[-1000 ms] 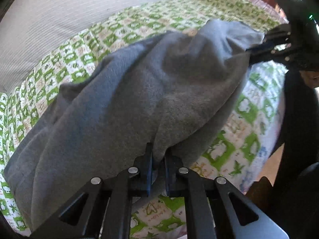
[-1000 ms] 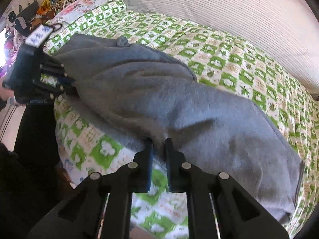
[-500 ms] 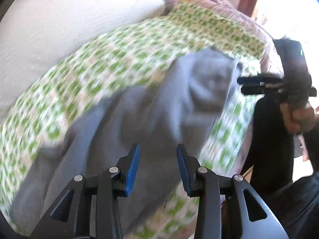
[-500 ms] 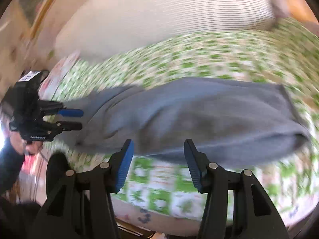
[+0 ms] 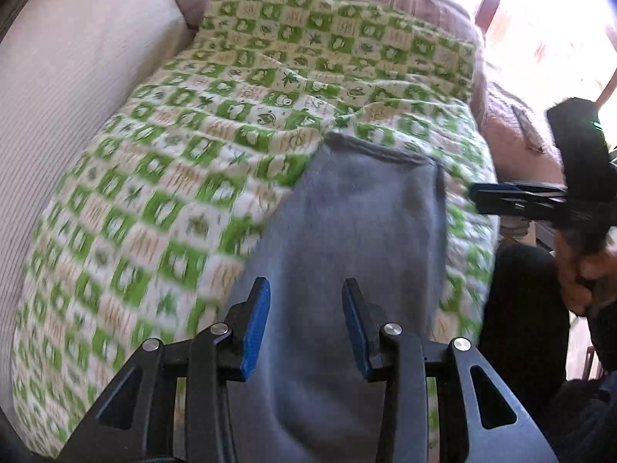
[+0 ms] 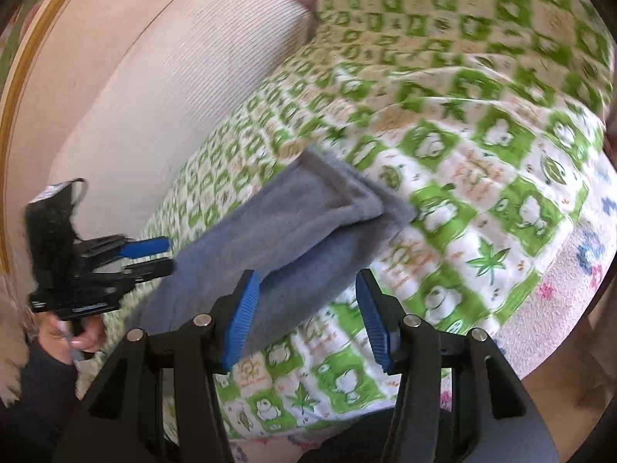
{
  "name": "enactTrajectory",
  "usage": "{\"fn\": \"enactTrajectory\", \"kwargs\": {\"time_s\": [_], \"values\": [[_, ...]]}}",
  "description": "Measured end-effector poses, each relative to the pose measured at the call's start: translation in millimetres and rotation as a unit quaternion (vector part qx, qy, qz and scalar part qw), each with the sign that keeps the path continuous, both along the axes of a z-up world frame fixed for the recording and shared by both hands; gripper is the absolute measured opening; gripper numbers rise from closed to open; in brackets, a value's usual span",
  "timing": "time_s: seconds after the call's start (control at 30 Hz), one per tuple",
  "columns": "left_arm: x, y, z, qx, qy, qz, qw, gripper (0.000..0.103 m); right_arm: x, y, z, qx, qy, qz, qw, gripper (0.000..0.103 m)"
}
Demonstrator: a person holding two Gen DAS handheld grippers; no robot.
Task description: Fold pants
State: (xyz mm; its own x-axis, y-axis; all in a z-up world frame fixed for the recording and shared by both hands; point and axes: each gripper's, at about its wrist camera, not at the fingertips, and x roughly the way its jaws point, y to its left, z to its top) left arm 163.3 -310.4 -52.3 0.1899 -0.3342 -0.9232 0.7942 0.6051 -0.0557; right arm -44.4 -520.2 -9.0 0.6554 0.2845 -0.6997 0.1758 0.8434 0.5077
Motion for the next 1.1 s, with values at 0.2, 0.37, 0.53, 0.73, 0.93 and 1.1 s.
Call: {"fn": "enactTrajectory", "kwargs": {"time_s": [0.2, 0.37, 0.53, 0.73, 0.93, 1.1], "values": [[33, -28, -16, 0.009, 0.021, 0.002, 0.9997, 0.039, 20, -14, -8, 0.052, 0.015, -0.010, 0.998, 0.053], [42, -52, -18, -0.003, 0.036, -0.031, 0.9989, 0.048, 42, -34, -20, 0.091, 0.034, -0.038, 0.995, 0.053], [54, -76, -33, 0.008, 0.055, -0.058, 0.9967, 0.049, 57, -48, -31, 0.105, 0.035, -0.035, 0.993, 0.009], [66, -96, -45, 0.008, 0.093, -0.083, 0.9922, 0.051, 34, -57, -23, 0.103, 0.026, -0.032, 0.994, 0.007], [61, -130, -62, 0.029, 0.124, -0.120, 0.9846, 0.056, 19, -64, -26, 0.101, 0.056, -0.063, 0.991, 0.013], [60, -147, -75, 0.035, 0.147, -0.136, 0.9792, 0.071, 17, -73, -36, 0.134, 0.060, -0.078, 0.986, 0.037]]}}
